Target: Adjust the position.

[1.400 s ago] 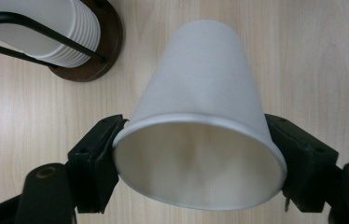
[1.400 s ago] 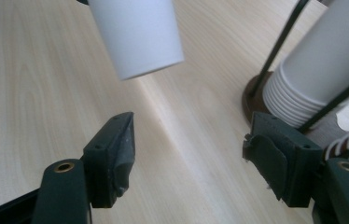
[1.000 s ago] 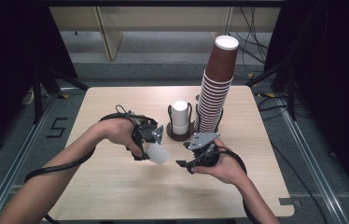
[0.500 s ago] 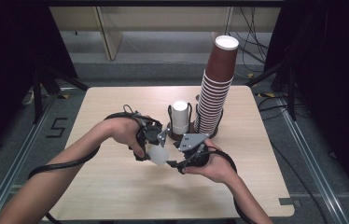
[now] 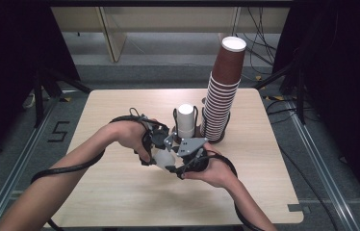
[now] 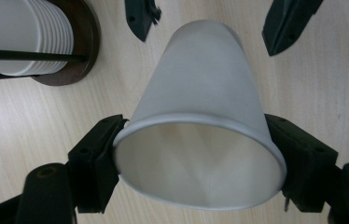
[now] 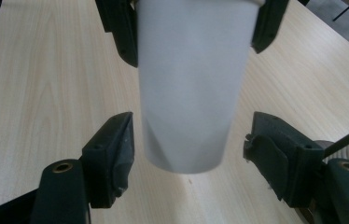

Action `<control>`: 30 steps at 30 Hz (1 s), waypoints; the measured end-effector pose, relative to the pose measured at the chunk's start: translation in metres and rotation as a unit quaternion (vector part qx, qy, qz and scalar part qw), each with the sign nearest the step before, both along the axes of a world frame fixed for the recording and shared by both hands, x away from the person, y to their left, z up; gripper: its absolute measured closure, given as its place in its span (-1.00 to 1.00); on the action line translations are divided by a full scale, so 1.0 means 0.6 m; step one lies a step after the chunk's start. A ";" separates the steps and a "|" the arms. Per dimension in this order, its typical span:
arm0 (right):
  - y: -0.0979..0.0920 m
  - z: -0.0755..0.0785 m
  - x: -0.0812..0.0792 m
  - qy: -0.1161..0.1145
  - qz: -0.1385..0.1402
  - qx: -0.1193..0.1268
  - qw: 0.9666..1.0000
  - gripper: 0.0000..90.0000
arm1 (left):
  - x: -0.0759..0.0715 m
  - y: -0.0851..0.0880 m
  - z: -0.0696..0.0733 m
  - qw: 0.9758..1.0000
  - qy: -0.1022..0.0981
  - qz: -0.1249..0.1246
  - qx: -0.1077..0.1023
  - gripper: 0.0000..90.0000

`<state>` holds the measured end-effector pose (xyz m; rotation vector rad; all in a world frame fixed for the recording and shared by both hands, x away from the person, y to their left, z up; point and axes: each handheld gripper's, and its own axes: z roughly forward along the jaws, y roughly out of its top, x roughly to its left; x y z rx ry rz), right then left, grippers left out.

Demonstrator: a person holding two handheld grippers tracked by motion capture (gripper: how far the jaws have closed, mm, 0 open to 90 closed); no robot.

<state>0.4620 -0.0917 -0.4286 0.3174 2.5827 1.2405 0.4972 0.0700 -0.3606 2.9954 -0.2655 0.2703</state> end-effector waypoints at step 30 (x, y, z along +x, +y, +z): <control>0.020 -0.020 0.002 -0.013 0.006 0.002 1.000 -0.26 | -0.007 -0.003 0.000 1.000 0.012 0.001 -0.020 -0.45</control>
